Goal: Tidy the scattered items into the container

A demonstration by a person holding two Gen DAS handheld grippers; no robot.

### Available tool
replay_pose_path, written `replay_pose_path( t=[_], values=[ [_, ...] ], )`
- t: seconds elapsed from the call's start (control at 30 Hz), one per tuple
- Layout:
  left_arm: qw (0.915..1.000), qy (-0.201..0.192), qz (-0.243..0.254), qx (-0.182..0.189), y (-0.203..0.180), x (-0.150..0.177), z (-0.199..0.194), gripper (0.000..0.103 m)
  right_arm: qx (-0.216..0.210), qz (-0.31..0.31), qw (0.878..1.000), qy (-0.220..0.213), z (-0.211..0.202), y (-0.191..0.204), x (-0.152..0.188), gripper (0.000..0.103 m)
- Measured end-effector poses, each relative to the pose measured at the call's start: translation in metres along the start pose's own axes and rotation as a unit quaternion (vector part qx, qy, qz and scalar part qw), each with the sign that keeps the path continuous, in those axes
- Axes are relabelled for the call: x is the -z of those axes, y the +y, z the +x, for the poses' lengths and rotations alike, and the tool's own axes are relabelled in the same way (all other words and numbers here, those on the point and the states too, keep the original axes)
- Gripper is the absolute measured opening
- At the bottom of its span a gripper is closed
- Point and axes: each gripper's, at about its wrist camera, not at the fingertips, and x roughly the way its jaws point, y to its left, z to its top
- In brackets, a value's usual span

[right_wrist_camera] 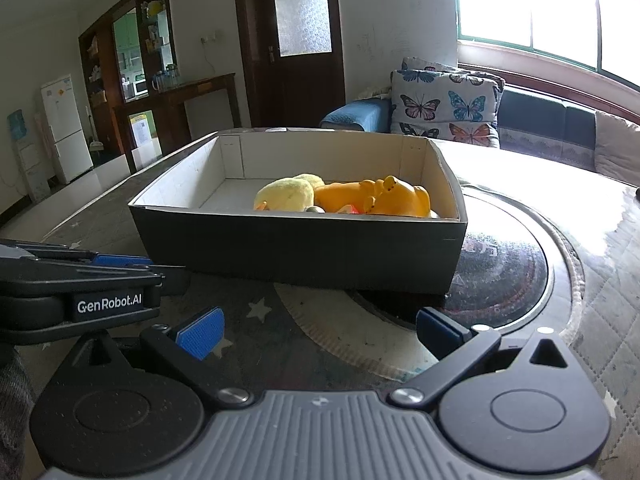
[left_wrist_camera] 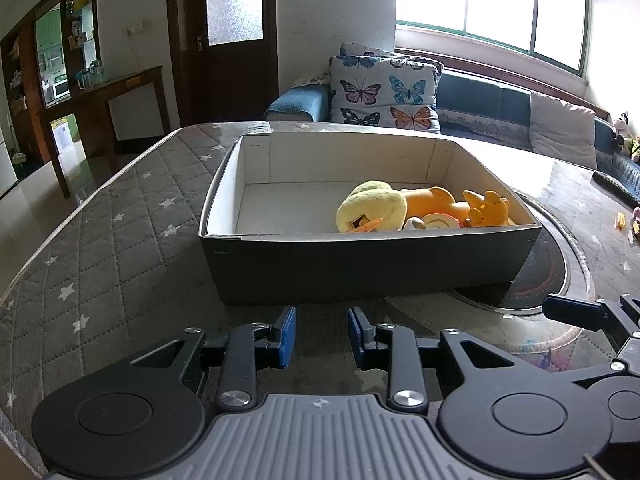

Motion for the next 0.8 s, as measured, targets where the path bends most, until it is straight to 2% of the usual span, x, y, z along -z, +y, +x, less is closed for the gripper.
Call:
replay_pose_path(
  t=[0.8],
  values=[
    [0.9997, 0.009, 0.020, -0.009, -0.008, -0.022, 0.024, 0.031, 0.003, 0.010, 1.000, 0.016, 0.022, -0.011, -0.017, 0.103]
  ],
)
